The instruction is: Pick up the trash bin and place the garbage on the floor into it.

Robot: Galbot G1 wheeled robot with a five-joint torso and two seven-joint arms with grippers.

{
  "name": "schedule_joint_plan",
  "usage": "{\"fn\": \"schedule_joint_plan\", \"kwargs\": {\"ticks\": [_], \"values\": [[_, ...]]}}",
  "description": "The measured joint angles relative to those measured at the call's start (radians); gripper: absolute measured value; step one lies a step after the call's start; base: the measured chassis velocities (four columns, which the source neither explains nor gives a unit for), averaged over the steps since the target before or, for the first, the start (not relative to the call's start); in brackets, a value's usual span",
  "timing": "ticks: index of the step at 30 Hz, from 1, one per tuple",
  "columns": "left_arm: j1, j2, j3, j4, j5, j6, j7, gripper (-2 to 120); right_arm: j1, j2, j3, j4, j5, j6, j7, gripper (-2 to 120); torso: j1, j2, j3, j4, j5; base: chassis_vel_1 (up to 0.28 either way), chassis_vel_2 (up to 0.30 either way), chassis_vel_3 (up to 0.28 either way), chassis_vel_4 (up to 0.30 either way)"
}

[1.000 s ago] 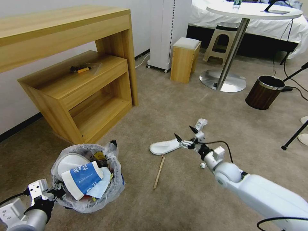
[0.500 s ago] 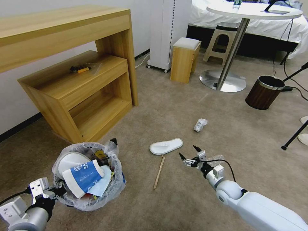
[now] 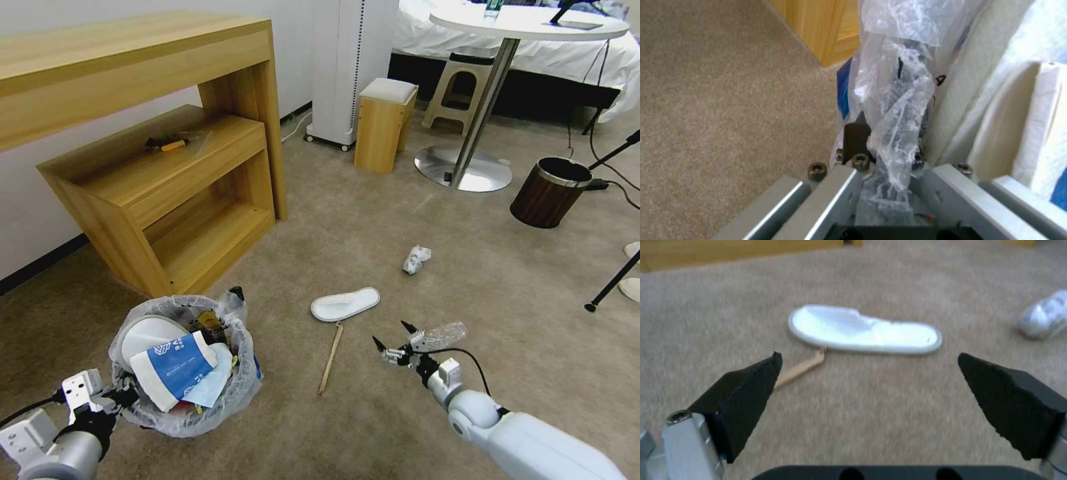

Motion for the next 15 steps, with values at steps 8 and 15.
{"fn": "schedule_joint_plan", "kwargs": {"ticks": [8, 15], "values": [[0.001, -0.011, 0.008, 0.004, 0.014, -0.007, 0.004, 0, -0.054, 0.050, -0.015, -0.052, -0.019, -0.002, 0.011, 100, 0.000, 0.000, 0.000, 0.0000, -0.0003, 0.000, 0.000, 0.000, 0.000], [0.005, -0.017, 0.012, 0.005, 0.019, -0.007, 0.006, 0, -0.068, 0.089, -0.047, -0.075, -0.029, -0.003, 0.025, 100, 0.000, 0.000, 0.000, 0.0001, 0.0000, 0.000, 0.000, 0.000, 0.000]]}}
